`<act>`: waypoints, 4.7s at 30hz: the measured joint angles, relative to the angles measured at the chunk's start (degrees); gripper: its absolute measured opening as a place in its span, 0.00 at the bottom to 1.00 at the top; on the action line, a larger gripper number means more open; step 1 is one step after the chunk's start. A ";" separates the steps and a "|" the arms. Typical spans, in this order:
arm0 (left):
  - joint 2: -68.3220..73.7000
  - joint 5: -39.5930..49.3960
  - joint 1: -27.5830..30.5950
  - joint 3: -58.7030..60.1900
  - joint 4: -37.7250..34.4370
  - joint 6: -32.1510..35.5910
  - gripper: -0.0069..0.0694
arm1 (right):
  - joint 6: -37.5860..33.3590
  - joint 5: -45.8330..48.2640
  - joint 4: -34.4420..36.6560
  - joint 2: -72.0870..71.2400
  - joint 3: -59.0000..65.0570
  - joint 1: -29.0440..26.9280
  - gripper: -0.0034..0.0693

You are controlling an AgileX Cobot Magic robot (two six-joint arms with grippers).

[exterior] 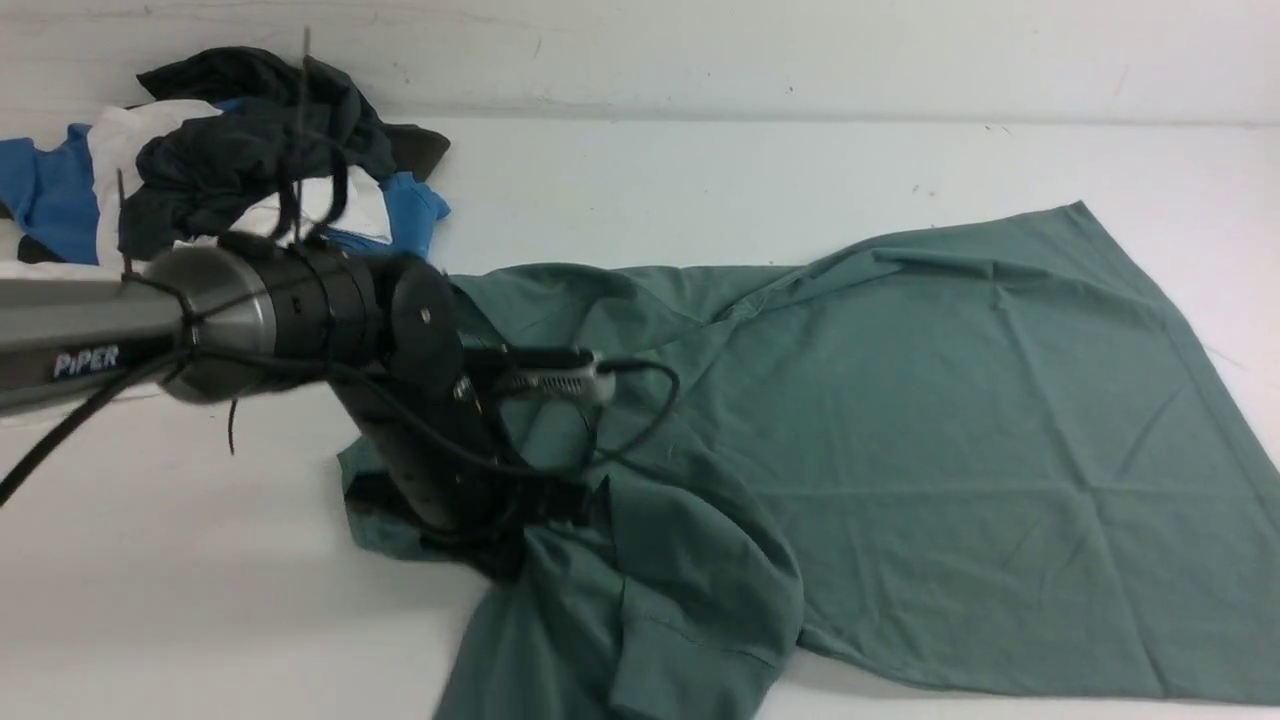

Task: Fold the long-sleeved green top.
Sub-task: Use the left arm to clamp the cuff closest to it, then use the left arm to drag and drop the cuff onto the cuff closest to the left arm

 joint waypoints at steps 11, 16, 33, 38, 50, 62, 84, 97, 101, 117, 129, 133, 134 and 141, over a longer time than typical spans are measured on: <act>18.71 -2.88 9.26 -31.25 0.41 1.95 0.11 | 0.00 -0.47 0.00 0.00 0.00 0.00 0.06; 23.28 3.68 9.31 -41.26 1.09 2.66 0.25 | 0.00 -0.47 0.00 0.00 0.00 0.00 0.06; -1.92 22.71 9.33 -23.77 14.18 5.34 0.22 | -0.05 -0.85 0.00 0.00 0.00 0.00 0.06; -22.51 23.05 9.27 5.20 11.69 4.02 0.09 | -0.05 -0.85 0.00 0.00 0.00 0.00 0.06; -38.02 18.07 -0.52 30.76 4.08 0.07 0.26 | -0.05 -0.91 0.00 0.00 0.00 0.00 0.06; -23.54 15.23 -12.88 31.25 9.38 -9.33 0.57 | -0.26 -1.02 0.02 0.00 0.00 0.00 0.06; -24.27 8.04 -13.50 39.13 10.84 -16.70 0.13 | -0.54 -1.02 1.12 0.00 0.00 0.00 0.06; -55.75 22.65 -14.58 30.68 -1.98 -14.88 0.13 | -0.54 -1.02 1.33 0.00 0.00 0.00 0.06; -62.34 22.78 -18.88 32.78 -6.19 -17.11 0.13 | -0.54 -0.85 1.32 0.00 0.00 0.00 0.06; -81.40 24.82 -47.46 38.58 -19.31 -48.42 0.13 | -0.69 -0.38 1.32 0.00 0.00 0.00 0.06; -79.34 25.36 -50.25 33.83 1.17 -54.50 0.13 | -0.74 -0.83 1.32 0.00 0.00 0.00 0.06; -74.05 25.49 -50.25 27.50 16.89 -55.94 0.13 | -0.74 -0.88 1.32 0.00 0.00 0.00 0.06; -72.17 25.49 -50.25 26.02 20.50 -55.93 0.13 | -0.74 -0.88 1.32 0.00 0.00 0.00 0.06; -56.56 25.44 -48.49 11.06 38.50 -51.27 0.13 | -0.74 -1.05 1.32 0.00 0.00 0.00 0.06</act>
